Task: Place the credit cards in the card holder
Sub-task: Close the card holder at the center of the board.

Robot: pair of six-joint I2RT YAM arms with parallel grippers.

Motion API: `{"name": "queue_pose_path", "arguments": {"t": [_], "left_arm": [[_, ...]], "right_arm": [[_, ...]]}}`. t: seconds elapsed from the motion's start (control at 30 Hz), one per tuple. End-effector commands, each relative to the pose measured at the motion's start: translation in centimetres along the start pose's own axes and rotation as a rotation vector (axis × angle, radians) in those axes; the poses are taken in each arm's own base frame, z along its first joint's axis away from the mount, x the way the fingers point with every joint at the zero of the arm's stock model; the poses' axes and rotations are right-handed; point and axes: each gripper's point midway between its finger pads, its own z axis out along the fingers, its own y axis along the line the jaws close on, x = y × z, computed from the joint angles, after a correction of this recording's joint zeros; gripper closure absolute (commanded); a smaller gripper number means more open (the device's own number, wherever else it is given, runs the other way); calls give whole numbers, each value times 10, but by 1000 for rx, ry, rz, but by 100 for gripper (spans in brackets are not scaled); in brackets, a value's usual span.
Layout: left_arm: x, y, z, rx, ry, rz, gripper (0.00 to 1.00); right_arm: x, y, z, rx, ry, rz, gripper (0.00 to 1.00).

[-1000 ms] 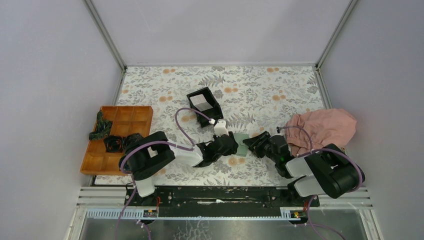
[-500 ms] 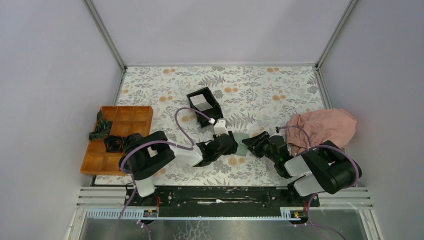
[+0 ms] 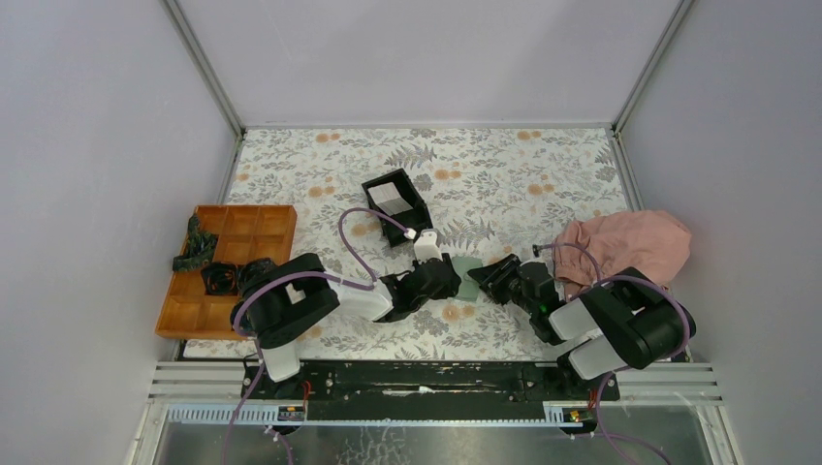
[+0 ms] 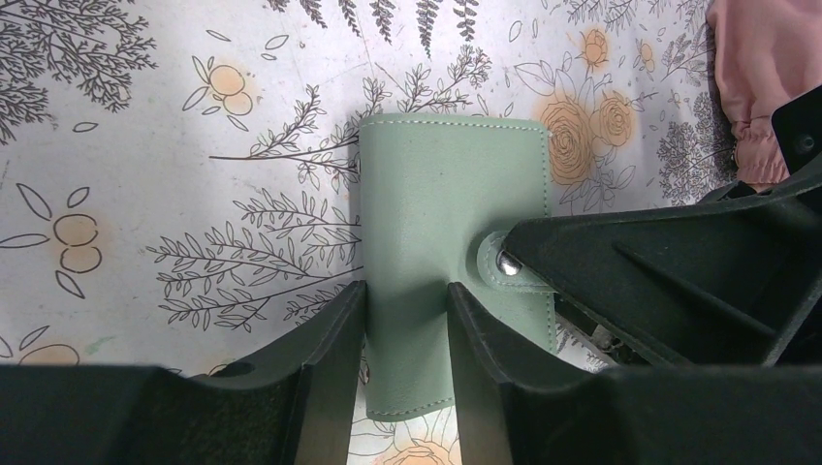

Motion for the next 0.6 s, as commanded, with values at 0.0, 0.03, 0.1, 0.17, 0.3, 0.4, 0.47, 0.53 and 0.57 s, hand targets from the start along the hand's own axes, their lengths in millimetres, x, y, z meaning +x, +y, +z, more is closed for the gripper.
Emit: {"name": "queue_pose_path", "arguments": {"t": [0.0,0.03,0.1,0.17,0.3,0.4,0.47,0.53,0.57], "left_arm": [[54,57,-4,-145,188,97,58],[55,57,-4,-146,188,98,58],[55,57,-4,-144,189,98,59],[55,58,-4,-146,189,97,59],[54,57,-3,-141,189,95,59],[55,56,-3,-139,191,95,60],[55,56,-3,-139,190,95,59],[55,57,-3,-140,191,95,59],[55,56,-3,-138,191,94,60]], "right_arm": [[15,-31,0,122,47,-31,55],[14,-32,0,124,46,-31,55],[15,-33,0,129,46,-32,55],[16,-34,-1,132,48,-35,56],[17,-35,1,138,48,-40,56],[17,-37,2,144,51,-42,56],[18,-38,3,147,54,-41,56],[19,-40,4,152,55,-41,56],[19,-41,4,155,56,-40,57]]}}
